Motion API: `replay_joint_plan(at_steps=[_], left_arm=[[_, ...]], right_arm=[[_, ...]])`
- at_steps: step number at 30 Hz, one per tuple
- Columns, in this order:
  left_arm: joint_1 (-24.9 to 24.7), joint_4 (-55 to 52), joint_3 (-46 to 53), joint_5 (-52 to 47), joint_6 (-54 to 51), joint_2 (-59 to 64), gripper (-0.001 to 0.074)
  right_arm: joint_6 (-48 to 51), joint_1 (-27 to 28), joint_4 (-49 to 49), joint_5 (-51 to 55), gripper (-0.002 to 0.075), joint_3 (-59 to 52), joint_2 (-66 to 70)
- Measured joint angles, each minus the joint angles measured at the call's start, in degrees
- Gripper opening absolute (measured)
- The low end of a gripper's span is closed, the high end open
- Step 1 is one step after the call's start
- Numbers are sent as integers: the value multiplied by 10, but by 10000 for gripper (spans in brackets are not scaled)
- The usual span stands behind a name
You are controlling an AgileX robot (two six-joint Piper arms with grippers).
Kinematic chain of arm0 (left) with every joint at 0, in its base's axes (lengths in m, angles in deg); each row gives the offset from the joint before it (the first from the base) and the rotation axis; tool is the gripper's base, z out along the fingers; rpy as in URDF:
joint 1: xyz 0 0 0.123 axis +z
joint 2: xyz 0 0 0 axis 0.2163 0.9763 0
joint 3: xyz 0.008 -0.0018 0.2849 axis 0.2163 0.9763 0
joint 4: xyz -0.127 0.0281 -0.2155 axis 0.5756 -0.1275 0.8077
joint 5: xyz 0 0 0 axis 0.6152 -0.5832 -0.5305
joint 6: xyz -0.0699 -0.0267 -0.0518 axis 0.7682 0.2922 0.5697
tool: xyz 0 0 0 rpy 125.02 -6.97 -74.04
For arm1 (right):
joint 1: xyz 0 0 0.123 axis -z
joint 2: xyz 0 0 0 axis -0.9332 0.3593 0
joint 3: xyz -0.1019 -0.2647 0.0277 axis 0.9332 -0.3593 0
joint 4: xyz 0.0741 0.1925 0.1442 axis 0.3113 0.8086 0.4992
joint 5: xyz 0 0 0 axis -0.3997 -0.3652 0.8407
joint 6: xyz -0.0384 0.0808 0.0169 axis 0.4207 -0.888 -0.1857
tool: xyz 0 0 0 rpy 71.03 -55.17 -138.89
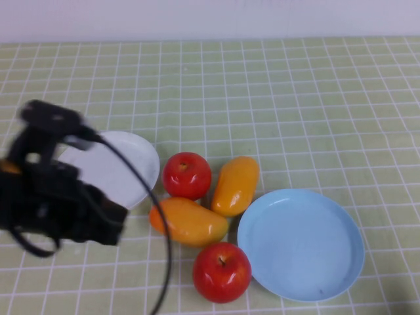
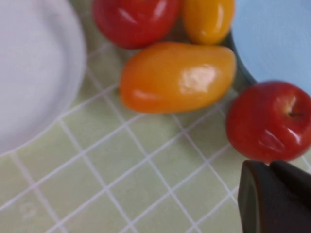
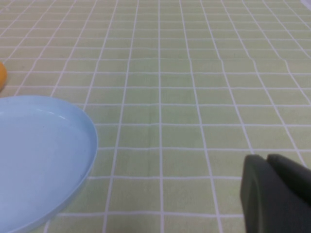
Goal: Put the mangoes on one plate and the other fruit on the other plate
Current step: Put one type of fruit in the left plate
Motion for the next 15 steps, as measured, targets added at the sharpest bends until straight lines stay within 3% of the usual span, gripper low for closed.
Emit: replay_joint_plan(at_steps=[10,15], left_arm=[[-236,-128,-106,-46,65,129,0],[-305,-169,-140,-59,68,176,0]], right_arm=[[0,0,0,0,-17,0,0],[0,0,0,0,-17,0,0]])
